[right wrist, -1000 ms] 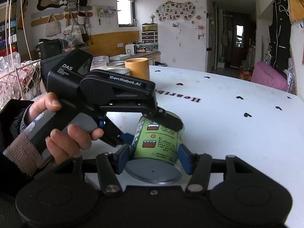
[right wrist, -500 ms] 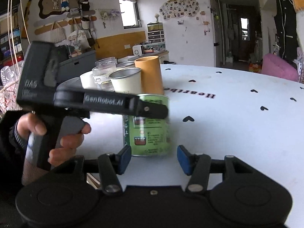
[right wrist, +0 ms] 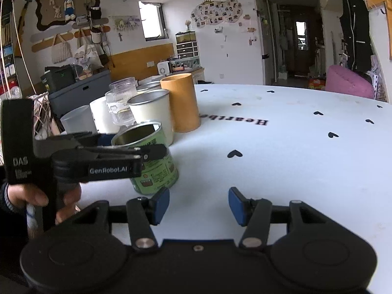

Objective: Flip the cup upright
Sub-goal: 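Open the right gripper off the can while the left gripper holds it, then lower the can open end up beside the cups and open the left gripper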

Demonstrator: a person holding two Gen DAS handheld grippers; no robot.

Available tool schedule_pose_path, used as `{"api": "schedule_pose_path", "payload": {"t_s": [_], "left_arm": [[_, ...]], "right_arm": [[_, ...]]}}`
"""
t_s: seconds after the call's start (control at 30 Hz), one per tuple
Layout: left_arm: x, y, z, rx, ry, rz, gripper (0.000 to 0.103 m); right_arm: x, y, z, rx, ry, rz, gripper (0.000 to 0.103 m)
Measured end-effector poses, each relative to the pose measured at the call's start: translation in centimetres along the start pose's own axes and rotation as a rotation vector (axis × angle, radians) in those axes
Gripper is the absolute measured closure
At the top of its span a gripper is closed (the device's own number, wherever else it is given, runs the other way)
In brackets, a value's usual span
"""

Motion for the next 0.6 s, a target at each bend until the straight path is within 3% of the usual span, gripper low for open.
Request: {"api": "schedule_pose_path", "payload": {"t_s": [0.07, 0.17, 0.6], "left_arm": [[0.3, -0.4, -0.6, 0.027, 0.032, -0.004, 0.023], [1.1, -0.2, -1.0, 0.026, 0.07, -0.013, 0.028], [8.1, 0.4, 0.3, -0.05, 0.164, 0.202, 0.029]], "right_arm": [[0.0, -0.1, 0.1, -0.012, -0.008, -0.007, 0.048], [-0.1, -0.1, 0.1, -0.015, -0.027, -0.017, 0.048], [0.5, -1.2, 0.8, -0.019, -0.035, -0.024, 0.047]]}}
Point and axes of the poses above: each gripper's, at about its wrist camera, not at the fingertips, and y roughly against the way its jaws point, x to its left, z to its top, the point moved 8 cm from there along -y, roughly the way its jaws point, and after that the axes turned 11 degrees about y, right-handed, at the moved point
